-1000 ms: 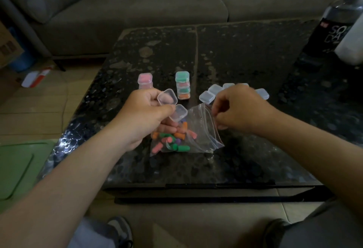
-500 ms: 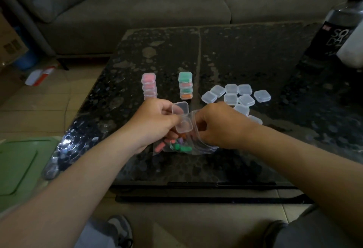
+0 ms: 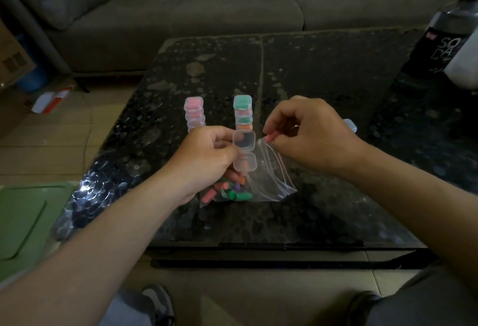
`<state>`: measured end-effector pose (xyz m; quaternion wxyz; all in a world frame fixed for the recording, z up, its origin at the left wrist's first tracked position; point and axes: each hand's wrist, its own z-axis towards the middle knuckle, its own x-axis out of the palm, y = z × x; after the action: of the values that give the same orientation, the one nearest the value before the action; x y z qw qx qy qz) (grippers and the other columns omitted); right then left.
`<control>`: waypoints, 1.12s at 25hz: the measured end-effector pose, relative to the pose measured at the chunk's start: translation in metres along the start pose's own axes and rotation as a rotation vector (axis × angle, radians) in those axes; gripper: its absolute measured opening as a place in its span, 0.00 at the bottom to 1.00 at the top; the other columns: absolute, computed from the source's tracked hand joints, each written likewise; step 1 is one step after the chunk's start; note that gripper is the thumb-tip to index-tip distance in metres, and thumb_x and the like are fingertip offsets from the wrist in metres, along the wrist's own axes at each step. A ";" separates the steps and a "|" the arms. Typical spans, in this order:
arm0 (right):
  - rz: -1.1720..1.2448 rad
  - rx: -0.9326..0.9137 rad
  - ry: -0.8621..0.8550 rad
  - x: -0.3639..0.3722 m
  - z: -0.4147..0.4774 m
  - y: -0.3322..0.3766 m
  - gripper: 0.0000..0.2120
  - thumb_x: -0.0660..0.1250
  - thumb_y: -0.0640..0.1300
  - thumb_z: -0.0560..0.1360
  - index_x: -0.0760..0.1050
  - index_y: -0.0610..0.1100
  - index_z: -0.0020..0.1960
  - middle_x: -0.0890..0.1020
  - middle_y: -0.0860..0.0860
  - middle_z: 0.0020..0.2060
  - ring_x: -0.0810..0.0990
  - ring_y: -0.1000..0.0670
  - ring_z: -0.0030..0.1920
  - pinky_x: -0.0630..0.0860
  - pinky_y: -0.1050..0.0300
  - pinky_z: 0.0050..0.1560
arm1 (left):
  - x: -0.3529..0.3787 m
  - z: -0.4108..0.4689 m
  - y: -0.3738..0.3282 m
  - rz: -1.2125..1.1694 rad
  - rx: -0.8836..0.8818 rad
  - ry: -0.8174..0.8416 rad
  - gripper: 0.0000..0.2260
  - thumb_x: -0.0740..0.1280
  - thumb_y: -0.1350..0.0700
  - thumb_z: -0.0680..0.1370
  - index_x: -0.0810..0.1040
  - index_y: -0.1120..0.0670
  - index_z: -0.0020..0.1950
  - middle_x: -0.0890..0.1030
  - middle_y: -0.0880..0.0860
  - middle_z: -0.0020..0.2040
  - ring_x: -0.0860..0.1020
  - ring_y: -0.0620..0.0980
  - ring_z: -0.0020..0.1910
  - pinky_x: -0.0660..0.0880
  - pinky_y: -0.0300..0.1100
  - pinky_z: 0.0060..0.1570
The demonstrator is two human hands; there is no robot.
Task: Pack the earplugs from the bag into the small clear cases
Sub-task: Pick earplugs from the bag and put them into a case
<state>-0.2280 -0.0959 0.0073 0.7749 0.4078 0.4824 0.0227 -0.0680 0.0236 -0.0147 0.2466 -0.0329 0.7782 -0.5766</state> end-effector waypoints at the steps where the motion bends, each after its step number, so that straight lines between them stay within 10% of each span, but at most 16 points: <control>1: 0.023 -0.041 -0.008 0.001 -0.002 0.002 0.13 0.73 0.38 0.73 0.78 0.56 0.42 0.78 0.57 0.44 0.80 0.59 0.44 0.79 0.65 0.45 | 0.001 -0.001 0.000 -0.018 0.013 0.003 0.06 0.69 0.58 0.82 0.83 0.52 0.56 0.88 0.57 0.42 0.86 0.61 0.41 0.82 0.65 0.49; 9: -0.001 -0.221 0.047 0.025 -0.006 0.006 0.11 0.71 0.34 0.72 0.82 0.44 0.53 0.82 0.52 0.46 0.80 0.54 0.45 0.78 0.57 0.45 | 0.007 -0.005 -0.003 -0.187 0.003 0.037 0.06 0.69 0.65 0.80 0.85 0.58 0.51 0.84 0.54 0.35 0.81 0.53 0.35 0.80 0.48 0.39; 28: 0.059 -0.206 -0.091 0.027 -0.007 0.012 0.17 0.72 0.32 0.73 0.78 0.43 0.60 0.80 0.61 0.44 0.81 0.62 0.46 0.78 0.66 0.52 | 0.000 -0.004 -0.006 -0.369 -0.044 0.019 0.07 0.71 0.64 0.79 0.83 0.64 0.56 0.83 0.61 0.41 0.81 0.57 0.38 0.81 0.55 0.48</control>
<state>-0.2147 -0.0722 -0.0063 0.8329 0.3407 0.4295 0.0761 -0.0706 0.0253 -0.0085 0.1286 -0.1750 0.7738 -0.5950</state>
